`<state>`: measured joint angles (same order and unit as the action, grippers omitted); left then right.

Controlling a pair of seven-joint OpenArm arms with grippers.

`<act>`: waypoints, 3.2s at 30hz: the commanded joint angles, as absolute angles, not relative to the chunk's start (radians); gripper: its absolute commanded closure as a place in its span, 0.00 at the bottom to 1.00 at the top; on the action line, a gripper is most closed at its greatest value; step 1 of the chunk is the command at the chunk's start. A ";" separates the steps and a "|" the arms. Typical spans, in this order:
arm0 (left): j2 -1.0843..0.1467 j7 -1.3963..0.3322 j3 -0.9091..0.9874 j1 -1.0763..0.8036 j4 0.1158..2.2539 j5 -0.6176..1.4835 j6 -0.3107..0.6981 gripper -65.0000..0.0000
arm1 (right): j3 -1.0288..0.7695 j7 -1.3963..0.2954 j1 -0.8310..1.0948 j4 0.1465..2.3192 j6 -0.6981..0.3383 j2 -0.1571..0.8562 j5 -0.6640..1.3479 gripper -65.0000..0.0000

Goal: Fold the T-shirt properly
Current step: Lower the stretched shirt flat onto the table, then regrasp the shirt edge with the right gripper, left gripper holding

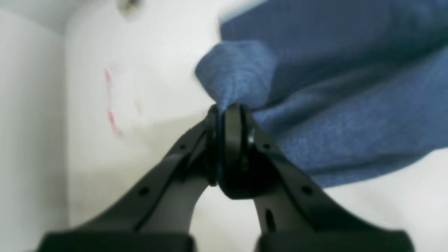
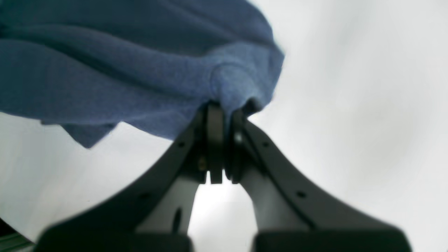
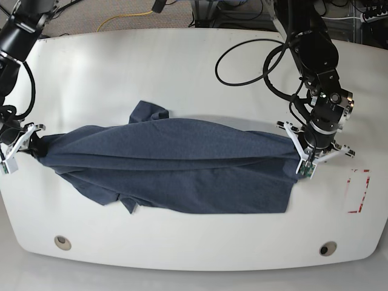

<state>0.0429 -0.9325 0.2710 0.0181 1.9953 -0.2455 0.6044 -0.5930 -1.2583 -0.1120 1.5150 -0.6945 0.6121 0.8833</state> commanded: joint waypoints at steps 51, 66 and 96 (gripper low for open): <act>-0.010 -0.696 0.526 0.300 1.662 -0.331 0.698 1.00 | -0.590 -1.218 -0.165 1.484 -0.679 0.394 0.754 0.17; -0.008 -0.657 0.519 0.213 1.672 -0.329 0.698 1.00 | -0.624 -1.178 -0.022 1.534 -0.679 0.150 0.673 0.17; -0.008 -0.657 0.522 0.203 1.690 -0.334 0.698 1.00 | -0.568 -1.179 -0.059 1.615 -0.688 0.007 0.512 1.00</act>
